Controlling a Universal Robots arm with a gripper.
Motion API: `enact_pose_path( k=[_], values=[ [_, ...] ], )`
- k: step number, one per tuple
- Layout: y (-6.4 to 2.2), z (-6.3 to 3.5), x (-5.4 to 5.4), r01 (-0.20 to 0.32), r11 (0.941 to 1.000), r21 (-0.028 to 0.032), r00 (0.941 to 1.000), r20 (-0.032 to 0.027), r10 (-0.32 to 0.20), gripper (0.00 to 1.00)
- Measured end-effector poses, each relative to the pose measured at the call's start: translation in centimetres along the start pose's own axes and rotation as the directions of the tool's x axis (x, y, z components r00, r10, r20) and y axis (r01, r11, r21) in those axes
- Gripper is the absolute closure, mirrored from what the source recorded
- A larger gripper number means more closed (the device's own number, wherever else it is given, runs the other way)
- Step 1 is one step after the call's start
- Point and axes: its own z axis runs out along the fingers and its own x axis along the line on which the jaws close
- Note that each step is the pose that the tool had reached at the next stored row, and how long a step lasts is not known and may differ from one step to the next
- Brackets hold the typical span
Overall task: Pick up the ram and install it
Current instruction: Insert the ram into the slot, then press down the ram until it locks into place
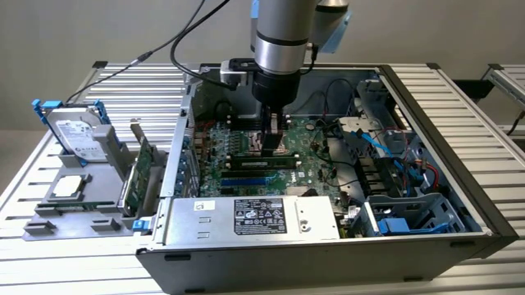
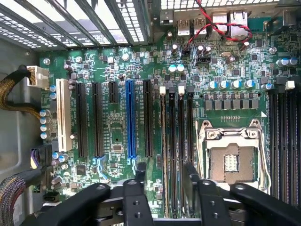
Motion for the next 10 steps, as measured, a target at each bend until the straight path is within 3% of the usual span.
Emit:
enact_pose_path(
  k=[1, 2, 4, 10],
  values=[
    [0.0, 0.0, 0.0, 0.0, 1.0, 0.0, 1.0, -0.0001, 0.0, 0.64],
    [0.0, 0.0, 0.0, 0.0, 1.0, -0.0001, 1.0, -0.0001, 0.0, 0.64],
    [0.0, -0.01, 0.0, 0.0, 1.0, -0.0001, 1.0, -0.0001, 0.0, 0.75],
    [0.0, -0.01, 0.0, 0.0, 1.0, -0.0001, 1.0, -0.0001, 0.0, 0.89]
  ],
)
